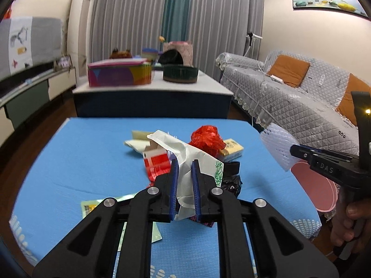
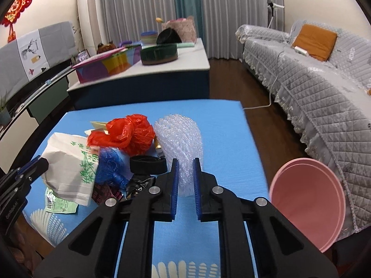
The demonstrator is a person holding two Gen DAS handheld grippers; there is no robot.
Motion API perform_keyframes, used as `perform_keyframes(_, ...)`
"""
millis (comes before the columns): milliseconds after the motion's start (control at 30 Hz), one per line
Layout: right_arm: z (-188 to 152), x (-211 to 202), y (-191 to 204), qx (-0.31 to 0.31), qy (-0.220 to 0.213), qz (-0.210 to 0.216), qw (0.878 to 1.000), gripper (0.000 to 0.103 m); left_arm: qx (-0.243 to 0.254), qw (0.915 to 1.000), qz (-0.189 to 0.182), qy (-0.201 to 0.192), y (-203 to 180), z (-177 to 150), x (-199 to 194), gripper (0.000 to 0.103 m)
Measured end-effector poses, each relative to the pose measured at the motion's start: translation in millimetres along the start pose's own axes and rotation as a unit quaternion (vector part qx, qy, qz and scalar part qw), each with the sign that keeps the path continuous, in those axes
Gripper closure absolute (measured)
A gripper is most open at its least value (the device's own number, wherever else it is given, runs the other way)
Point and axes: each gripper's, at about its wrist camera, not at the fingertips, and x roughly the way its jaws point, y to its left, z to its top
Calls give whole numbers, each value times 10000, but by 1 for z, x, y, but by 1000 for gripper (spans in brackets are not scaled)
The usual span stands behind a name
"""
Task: Collect trash
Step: 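Carry the paper bag with the left gripper while the right gripper carries the foam sleeve over the pink basin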
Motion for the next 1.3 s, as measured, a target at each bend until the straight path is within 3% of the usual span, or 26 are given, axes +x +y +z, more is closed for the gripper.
perform_keyframes(300, 1, -32, -27, 189, -299, -306, 9989, 90, 219, 9993, -80, -294, -21, 10, -12, 91)
perform_keyframes(967, -9, -52, -90, 511, -409, -799, 9947, 90, 674, 9947, -567, -522, -92, 12, 1, 96)
perform_keyframes(1300, -18, -63, -121, 644, -432, -1087, 9910, 90, 834, 9901, -1006, -505, -132, 10, 4, 96)
